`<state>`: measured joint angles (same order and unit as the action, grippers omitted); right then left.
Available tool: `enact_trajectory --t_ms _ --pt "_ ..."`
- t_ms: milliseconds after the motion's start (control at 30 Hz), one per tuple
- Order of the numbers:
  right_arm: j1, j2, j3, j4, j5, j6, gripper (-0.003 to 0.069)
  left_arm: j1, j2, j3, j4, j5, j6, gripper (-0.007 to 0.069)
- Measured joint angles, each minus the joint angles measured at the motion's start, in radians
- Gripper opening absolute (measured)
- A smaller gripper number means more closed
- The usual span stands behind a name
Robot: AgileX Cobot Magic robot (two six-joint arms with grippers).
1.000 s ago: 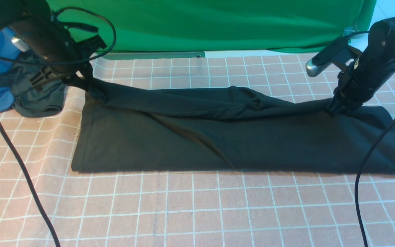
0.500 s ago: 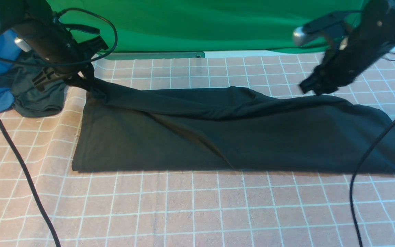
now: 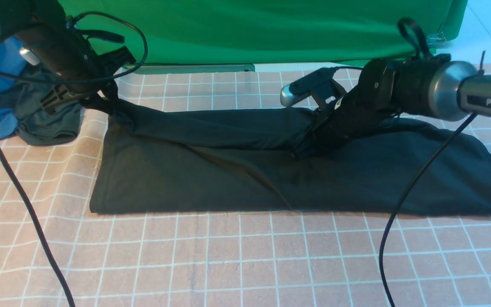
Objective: Fold a long-sleeved shirt over a pink coffee tablecloth.
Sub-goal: 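Fold the black garment in half by bringing its near edge over to the far edge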
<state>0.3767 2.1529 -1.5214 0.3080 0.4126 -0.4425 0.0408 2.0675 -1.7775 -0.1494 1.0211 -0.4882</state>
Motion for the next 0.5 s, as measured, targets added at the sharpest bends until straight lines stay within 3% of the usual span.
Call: enact_trajectory --t_ms 233,433,500 --pt "-0.019 0.01 -0.003 0.0 -0.289 0.004 0.0034 0.0 0.0 0.0 0.0 0.002 0.0 0.0044" --pt "-0.04 0.005 -0.046 0.001 -0.202 -0.007 0.0035 0.0 0.0 0.0 0.0 0.001 0.0 0.0055" --pt "-0.041 -0.005 -0.058 0.001 -0.149 -0.013 0.0035 0.0 0.0 0.0 0.0 -0.011 -0.001 0.0093"
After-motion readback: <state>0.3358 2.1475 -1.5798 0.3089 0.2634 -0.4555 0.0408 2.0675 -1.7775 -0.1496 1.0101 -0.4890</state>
